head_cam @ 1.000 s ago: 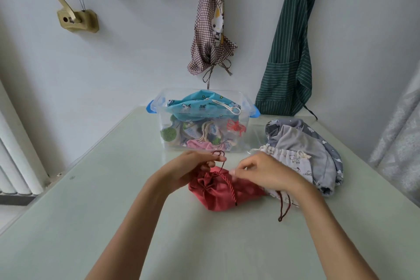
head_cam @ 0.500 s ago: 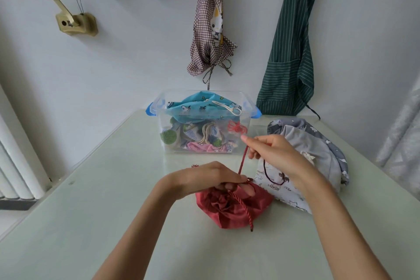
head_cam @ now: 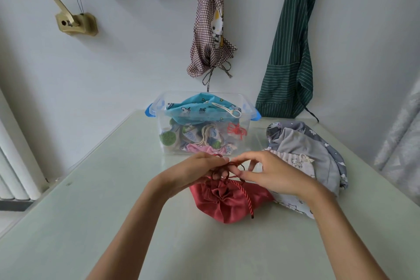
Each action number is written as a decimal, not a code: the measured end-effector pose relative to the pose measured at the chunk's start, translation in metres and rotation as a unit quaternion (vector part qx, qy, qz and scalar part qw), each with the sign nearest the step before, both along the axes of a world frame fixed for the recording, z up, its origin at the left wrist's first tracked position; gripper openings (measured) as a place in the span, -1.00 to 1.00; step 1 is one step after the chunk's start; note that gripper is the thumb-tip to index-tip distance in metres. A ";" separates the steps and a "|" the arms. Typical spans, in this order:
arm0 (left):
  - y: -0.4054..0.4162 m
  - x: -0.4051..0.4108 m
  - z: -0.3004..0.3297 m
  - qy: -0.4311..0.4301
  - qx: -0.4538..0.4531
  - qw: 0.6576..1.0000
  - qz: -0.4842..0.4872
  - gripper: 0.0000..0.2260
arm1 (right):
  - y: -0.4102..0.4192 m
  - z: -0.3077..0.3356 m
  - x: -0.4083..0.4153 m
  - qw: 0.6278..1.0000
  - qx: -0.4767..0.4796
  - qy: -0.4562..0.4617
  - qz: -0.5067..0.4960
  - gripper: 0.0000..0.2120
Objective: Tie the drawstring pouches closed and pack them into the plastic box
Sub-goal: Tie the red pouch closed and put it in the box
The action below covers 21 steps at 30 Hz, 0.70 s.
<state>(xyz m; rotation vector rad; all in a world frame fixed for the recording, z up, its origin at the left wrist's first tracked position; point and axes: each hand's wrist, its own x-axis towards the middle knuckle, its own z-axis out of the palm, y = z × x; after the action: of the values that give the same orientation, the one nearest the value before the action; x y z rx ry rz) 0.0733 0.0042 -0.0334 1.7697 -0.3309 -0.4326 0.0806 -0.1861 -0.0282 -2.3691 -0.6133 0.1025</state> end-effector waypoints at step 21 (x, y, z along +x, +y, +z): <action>0.013 0.003 -0.004 0.055 -0.137 0.982 0.116 -0.83 | -0.015 0.044 -0.027 0.997 0.043 0.049 0.032 -0.58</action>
<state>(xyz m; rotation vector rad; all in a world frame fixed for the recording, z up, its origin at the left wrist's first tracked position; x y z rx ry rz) 0.0761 0.0171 -0.0373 1.4882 -0.0971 -0.2999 0.0537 -0.2011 0.0155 -2.2472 -0.6329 0.2159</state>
